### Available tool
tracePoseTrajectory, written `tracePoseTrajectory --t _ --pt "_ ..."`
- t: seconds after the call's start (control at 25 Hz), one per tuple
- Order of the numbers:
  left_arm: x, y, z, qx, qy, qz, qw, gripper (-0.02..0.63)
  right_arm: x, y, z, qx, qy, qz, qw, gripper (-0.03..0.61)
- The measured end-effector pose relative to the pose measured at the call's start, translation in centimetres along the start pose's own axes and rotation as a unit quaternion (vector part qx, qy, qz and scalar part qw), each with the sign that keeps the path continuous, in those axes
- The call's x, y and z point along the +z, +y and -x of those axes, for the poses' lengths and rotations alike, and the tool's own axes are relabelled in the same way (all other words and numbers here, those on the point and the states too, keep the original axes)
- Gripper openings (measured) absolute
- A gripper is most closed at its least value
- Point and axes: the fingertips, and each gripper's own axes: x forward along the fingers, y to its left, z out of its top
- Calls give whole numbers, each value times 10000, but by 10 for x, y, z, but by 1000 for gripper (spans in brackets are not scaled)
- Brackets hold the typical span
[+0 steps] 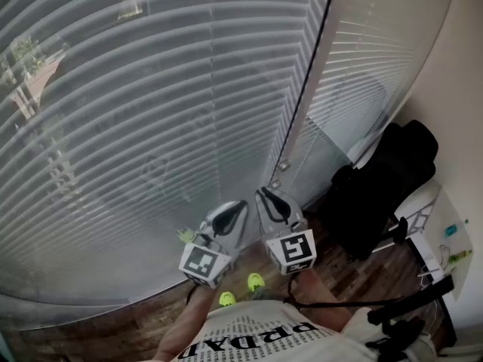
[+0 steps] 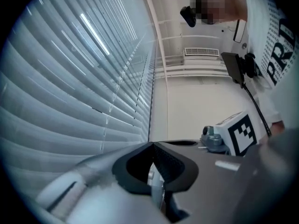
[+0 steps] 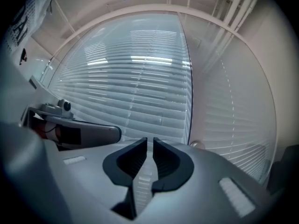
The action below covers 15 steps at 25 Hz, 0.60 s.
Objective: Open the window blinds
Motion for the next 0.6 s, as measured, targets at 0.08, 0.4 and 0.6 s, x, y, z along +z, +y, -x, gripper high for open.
tracePoseTrajectory --t 0.08,0.4,0.6 --pt "3 -2 -9 58 -86 16 9999 -8 -2 -9 -1 -8 -6 40 10000 55" --pt "-4 3 -43 320 -135 128 9993 -8 -15 -48 -13 -127 -32 250 9996 103" --pt "2 1 -57 326 -88 69 9994 -8 -1 -55 -11 -119 -150 636 9978 114"
